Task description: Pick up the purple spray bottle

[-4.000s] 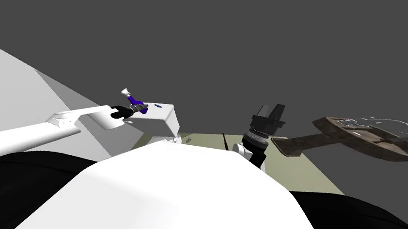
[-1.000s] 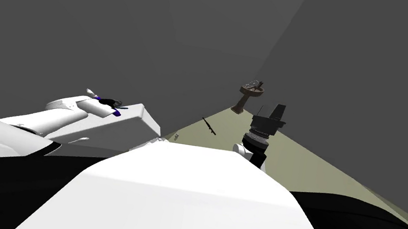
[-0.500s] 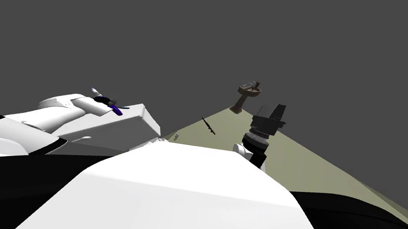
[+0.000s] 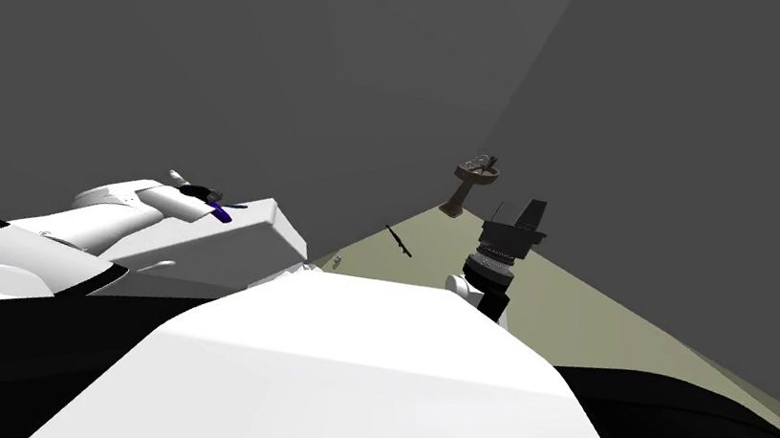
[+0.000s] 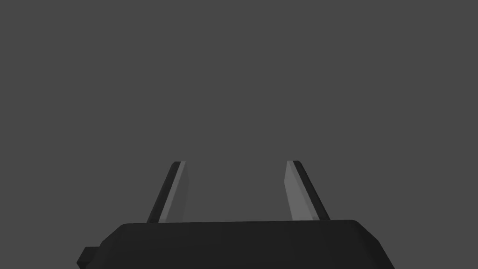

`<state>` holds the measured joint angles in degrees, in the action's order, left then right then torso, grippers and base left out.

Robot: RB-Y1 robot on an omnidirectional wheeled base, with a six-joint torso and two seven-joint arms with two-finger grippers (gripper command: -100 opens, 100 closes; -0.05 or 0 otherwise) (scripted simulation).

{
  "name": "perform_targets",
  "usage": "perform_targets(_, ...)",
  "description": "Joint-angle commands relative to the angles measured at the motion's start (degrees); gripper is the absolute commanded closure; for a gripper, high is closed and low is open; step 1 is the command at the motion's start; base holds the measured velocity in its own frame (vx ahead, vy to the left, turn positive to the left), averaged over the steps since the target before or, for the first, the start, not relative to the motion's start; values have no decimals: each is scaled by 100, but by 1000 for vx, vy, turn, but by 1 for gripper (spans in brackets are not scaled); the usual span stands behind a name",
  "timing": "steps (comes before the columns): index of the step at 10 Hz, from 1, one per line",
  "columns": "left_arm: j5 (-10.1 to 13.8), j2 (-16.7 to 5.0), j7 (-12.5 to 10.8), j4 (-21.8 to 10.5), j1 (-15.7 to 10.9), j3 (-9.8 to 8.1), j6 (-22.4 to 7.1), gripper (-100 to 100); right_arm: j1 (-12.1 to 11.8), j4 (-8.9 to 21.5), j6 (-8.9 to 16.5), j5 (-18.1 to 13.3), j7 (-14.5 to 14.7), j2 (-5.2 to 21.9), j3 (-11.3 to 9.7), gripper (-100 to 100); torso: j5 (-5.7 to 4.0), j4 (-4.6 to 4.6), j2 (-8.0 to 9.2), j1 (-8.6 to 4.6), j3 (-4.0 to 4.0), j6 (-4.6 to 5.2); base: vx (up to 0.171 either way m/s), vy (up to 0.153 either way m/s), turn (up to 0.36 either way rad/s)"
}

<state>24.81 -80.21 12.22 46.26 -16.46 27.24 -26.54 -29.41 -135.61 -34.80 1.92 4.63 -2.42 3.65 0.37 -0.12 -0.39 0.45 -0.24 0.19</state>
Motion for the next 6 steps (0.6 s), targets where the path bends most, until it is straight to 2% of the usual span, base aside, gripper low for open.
perform_targets(1, -286, -59, -247, 286, 286, -286, -51, 100, 0, 0, 0, 0, 0, 0, 0, 0, 0, 0, 0, 0, 0, 0, 180, 76, 278)
perform_targets(2, -335, -59, -247, 436, 424, -427, -51, 100, -3, -1, -1, 0, 0, 1, 2, 0, -4, -2, -42, 25, -19, -23, 243, 112, 400)
perform_targets(3, -335, -59, -247, 588, 581, -510, -51, 100, -4, -1, -1, 0, 0, 1, 2, 0, 6, -10, -62, 45, -33, -25, 142, 65, 272)
perform_targets(4, -335, -59, -247, 790, 722, -510, -51, 100, -2, -1, -1, 0, 0, 1, 1, 0, 15, -11, -46, 41, -27, -13, 31, 16, 28)
perform_targets(5, -335, -59, -247, 850, 722, -510, -51, 100, 0, 0, 0, 0, 0, 1, 0, 0, 18, -8, -21, 26, -15, 6, -21, -4, -61)
perform_targets(6, -649, -89, -419, 1103, 1034, -813, -91, 100, 0, 0, 0, 0, 0, 0, 0, 0, 10, -1, -5, 12, -4, 11, 157, 44, 236)
